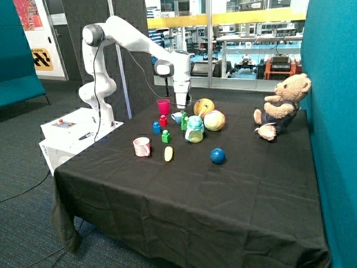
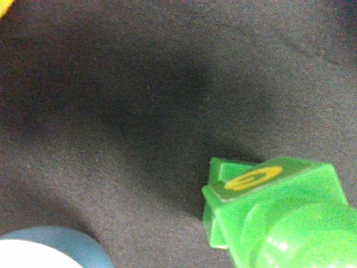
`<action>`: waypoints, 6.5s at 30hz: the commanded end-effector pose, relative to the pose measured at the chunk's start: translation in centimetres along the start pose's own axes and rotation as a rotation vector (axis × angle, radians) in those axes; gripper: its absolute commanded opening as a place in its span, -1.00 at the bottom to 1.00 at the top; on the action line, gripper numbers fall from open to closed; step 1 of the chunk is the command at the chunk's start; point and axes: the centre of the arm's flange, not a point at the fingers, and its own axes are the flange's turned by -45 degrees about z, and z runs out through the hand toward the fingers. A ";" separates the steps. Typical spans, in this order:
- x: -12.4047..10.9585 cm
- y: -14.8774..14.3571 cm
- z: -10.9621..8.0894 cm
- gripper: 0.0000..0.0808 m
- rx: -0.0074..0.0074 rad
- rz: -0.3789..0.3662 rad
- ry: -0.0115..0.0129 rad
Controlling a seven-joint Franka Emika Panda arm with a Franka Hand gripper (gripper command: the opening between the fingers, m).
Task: Stack green blocks
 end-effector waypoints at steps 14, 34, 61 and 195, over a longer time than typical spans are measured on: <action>-5.8 4.9 0.0 0.44 0.0055 0.114 -0.0022; -8.6 8.7 1.2 -0.37 0.0054 0.180 -0.0024; -10.3 12.6 2.0 -0.46 0.0054 0.240 -0.0025; -9.0 12.8 6.8 -0.70 0.0054 0.239 -0.0025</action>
